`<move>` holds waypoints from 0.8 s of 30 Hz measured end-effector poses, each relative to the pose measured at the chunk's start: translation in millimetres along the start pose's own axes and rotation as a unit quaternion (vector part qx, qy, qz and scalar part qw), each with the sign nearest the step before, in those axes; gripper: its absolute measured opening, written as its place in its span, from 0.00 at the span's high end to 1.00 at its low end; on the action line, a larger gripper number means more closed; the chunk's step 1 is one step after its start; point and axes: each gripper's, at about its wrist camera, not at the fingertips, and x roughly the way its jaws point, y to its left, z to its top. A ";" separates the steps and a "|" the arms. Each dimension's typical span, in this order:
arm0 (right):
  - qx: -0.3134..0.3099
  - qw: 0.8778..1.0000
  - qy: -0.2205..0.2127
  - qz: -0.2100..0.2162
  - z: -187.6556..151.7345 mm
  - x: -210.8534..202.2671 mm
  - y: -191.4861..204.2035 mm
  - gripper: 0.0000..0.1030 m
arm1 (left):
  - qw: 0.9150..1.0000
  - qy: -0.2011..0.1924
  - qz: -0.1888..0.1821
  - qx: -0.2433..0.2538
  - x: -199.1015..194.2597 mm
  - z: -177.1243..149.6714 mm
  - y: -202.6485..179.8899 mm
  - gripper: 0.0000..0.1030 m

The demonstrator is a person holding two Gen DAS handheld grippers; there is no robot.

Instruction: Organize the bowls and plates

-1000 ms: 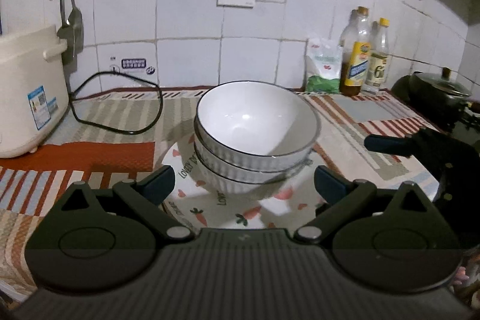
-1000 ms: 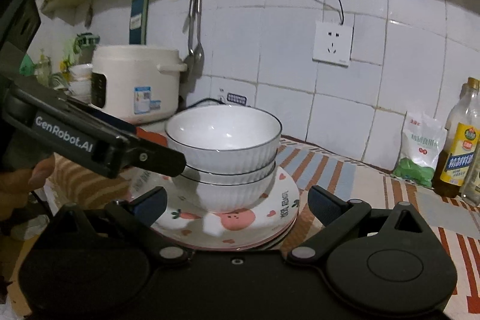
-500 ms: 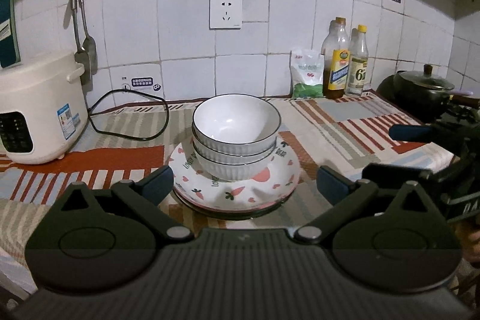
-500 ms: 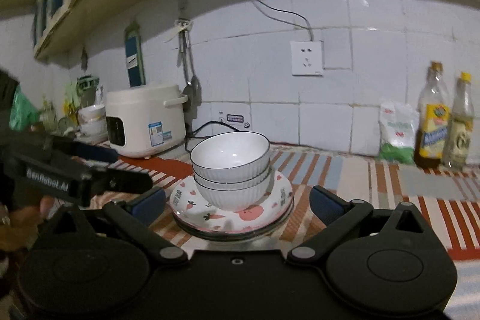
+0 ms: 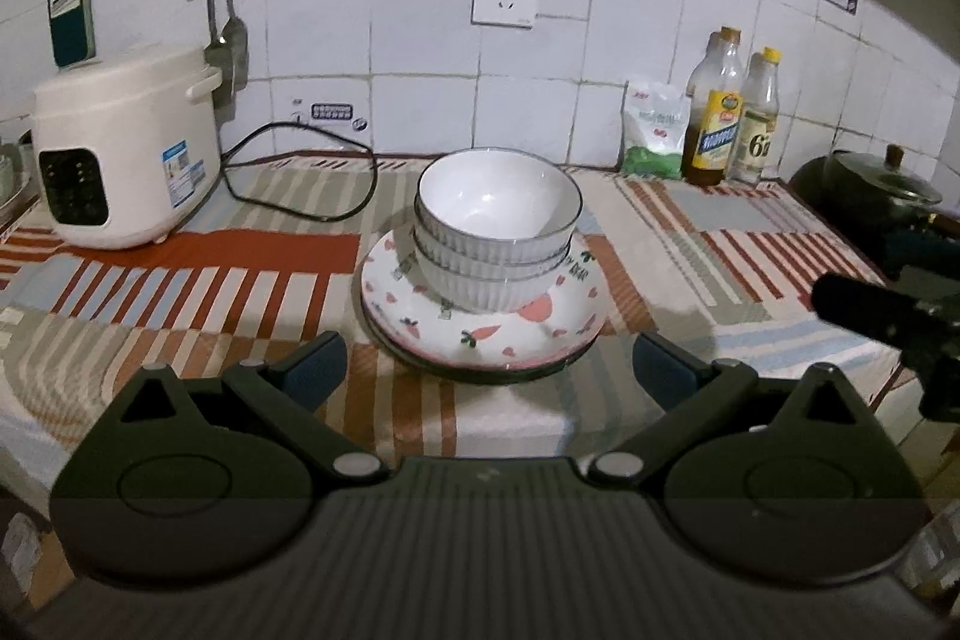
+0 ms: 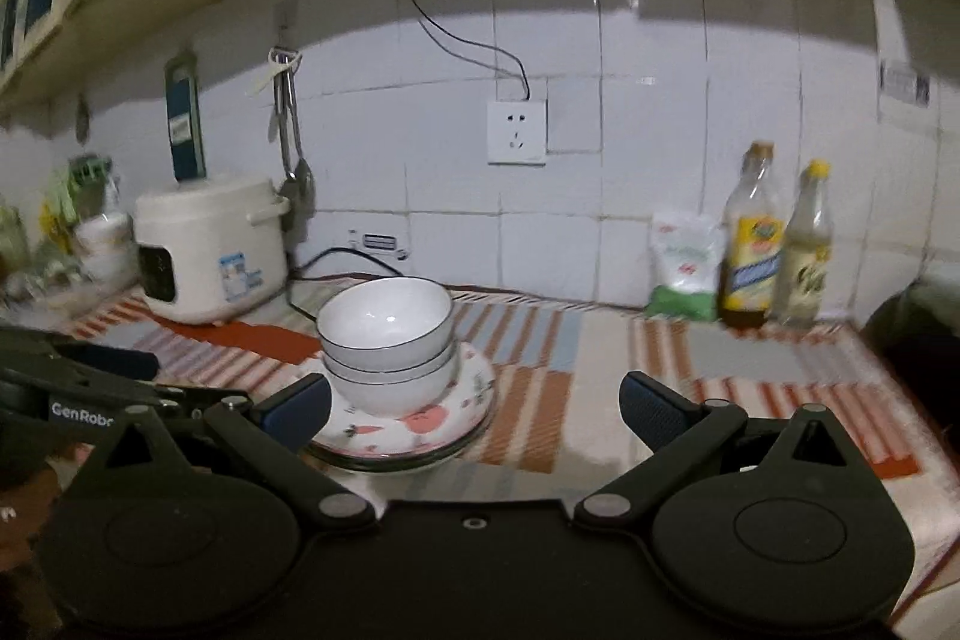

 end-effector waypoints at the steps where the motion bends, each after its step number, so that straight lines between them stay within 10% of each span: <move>1: 0.006 1.000 0.000 -0.008 0.5 -2.9 1.7 0.00 | 1.000 -0.002 0.005 0.002 -1.5 -1.4 -1.1 0.00; 14: 0.066 0.996 -0.048 0.028 -14.9 -24.3 -4.5 0.00 | 0.998 -0.055 0.036 0.009 -20.6 -22.0 -17.5 0.00; 24: 0.084 0.996 0.004 -0.012 -25.5 -22.7 -20.5 0.00 | 0.997 -0.051 0.054 0.004 -20.2 -33.5 -25.7 0.00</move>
